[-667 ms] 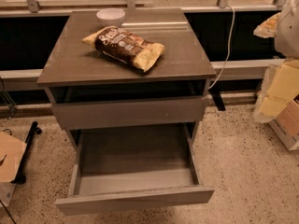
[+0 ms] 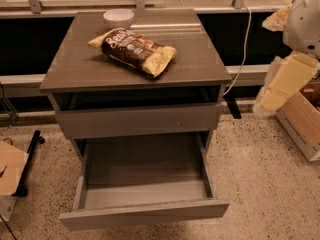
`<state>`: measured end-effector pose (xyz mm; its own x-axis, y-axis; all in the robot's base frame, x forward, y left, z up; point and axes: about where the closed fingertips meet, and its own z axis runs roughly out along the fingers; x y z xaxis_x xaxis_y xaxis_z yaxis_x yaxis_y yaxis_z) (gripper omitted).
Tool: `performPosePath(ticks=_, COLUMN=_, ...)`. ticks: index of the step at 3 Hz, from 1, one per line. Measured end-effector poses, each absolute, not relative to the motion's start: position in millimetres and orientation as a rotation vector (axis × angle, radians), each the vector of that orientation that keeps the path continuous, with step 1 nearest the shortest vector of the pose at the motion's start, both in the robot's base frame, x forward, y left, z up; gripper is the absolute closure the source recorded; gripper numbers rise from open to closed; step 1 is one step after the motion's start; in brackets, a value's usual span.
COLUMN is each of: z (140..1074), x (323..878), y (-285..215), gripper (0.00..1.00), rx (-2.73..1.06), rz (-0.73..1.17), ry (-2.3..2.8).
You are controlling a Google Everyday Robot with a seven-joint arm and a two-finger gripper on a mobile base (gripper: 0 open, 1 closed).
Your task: Place brown chip bag into middle drawer
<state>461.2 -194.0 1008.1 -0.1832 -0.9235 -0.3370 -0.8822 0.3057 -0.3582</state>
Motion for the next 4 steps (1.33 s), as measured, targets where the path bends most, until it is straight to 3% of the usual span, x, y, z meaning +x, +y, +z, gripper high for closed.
performPosePath(ticks=1, z=1012.4, x=499.7, y=-169.3, gripper=0.00, rx=-1.501, rz=-0.040, ry=2.046)
performPosePath(ticks=3, z=1001.5, x=510.5, y=-156.6, gripper=0.00, rx=-1.383, rz=0.023, ry=2.088)
performPosePath(ticks=4, z=979.7, x=539.7, y=-126.3, gripper=0.00, rx=-1.321, rz=0.124, ry=2.083)
